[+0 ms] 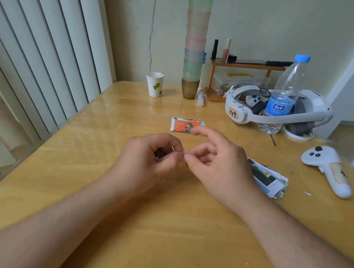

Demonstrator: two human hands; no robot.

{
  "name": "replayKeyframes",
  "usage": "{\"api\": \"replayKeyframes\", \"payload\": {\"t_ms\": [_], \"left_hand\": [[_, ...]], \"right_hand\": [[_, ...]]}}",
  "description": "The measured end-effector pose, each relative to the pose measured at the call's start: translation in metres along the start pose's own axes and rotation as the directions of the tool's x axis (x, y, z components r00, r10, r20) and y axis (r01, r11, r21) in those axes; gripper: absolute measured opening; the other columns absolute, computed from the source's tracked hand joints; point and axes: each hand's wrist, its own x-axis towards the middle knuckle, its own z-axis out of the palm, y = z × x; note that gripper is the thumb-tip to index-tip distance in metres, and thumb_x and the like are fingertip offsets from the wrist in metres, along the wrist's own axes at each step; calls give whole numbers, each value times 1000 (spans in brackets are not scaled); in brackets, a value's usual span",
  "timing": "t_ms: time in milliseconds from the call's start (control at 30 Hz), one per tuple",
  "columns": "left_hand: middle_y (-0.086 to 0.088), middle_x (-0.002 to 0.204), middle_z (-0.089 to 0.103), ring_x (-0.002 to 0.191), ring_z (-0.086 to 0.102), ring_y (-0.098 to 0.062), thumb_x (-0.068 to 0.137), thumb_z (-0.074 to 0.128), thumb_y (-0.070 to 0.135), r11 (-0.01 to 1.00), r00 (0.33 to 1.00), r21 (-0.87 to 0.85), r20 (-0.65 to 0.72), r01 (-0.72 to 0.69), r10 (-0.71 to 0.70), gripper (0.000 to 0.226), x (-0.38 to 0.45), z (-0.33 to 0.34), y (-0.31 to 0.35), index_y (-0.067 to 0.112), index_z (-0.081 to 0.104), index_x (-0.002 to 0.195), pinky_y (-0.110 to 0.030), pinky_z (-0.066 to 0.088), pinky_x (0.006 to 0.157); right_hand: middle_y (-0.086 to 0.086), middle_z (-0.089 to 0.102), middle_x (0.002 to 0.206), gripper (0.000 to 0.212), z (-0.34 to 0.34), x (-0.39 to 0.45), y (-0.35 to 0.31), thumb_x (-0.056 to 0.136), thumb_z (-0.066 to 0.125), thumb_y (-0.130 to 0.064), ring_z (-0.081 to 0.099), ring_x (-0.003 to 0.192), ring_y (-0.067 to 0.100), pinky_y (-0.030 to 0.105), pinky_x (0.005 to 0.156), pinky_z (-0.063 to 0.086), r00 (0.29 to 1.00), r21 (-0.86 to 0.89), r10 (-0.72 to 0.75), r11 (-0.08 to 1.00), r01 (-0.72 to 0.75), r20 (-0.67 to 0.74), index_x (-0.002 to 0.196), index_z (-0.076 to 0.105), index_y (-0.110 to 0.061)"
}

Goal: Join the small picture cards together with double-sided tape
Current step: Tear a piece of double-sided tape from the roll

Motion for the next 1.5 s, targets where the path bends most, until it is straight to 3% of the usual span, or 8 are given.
{"api": "replayKeyframes", "payload": {"t_ms": [133,300,800,933,1100,1200,1333,1500], "left_hand": [[0,72,68,59,52,-12,94,77,20,999,999,1,16,34,-34,12,0,0,4,27,72,86,-25,45,59],[0,72,68,59,49,-6,94,75,19,998,998,3,19,62,-62,12,0,-4,8,26,72,84,-22,43,58],[-10,73,58,69,50,-18,91,68,31,945,991,-299,44,132,-124,15,4,-4,14,17,72,87,-33,44,63],[2,64,54,56,46,-7,100,68,11,894,989,-425,34,146,-146,15,2,1,20,5,68,87,-16,39,55],[-12,71,51,69,37,-27,94,69,23,856,977,-500,-79,135,-200,10,10,-7,13,21,69,84,-35,30,62],[-9,67,52,62,41,-24,100,69,13,937,980,-324,-93,135,-173,15,12,-23,1,20,67,86,-30,33,56],[10,67,64,61,59,-12,95,69,16,952,998,305,46,27,-44,20,9,-34,-12,36,67,93,-26,50,59],[12,72,62,69,59,-11,91,70,23,890,960,456,255,-16,-113,63,7,-30,-16,46,38,140,-20,45,64]], "right_hand": [[-9,69,78,7,1,1,2,87,73,-22,63,63,13,36,60,55,955,-313,-292,914,259,-62,92,78,-25],[-8,69,93,12,-1,3,3,92,66,-26,64,71,21,39,59,55,929,-407,-368,853,326,-28,86,75,-20],[-4,62,101,9,-2,3,-3,102,61,-13,60,87,20,43,69,53,895,-235,-442,876,420,-49,99,70,-12],[-3,59,95,10,0,4,-6,98,63,-4,57,83,19,37,69,51,905,-187,-419,898,399,-80,90,67,-9],[-2,55,101,15,-2,1,-7,95,65,0,55,84,14,21,77,44,949,-1,-307,951,308,-73,87,66,-13],[-7,62,100,15,-2,4,-11,91,66,-13,57,77,17,25,74,49,997,304,-5,952,28,-76,81,67,-23],[-5,67,76,20,-7,7,-20,95,65,-7,55,72,15,29,65,45,902,714,415,594,-371,124,81,69,-21],[-1,63,75,22,-8,8,-26,92,65,-4,55,68,15,28,62,41,831,776,513,425,-466,218,78,72,-20]]}}
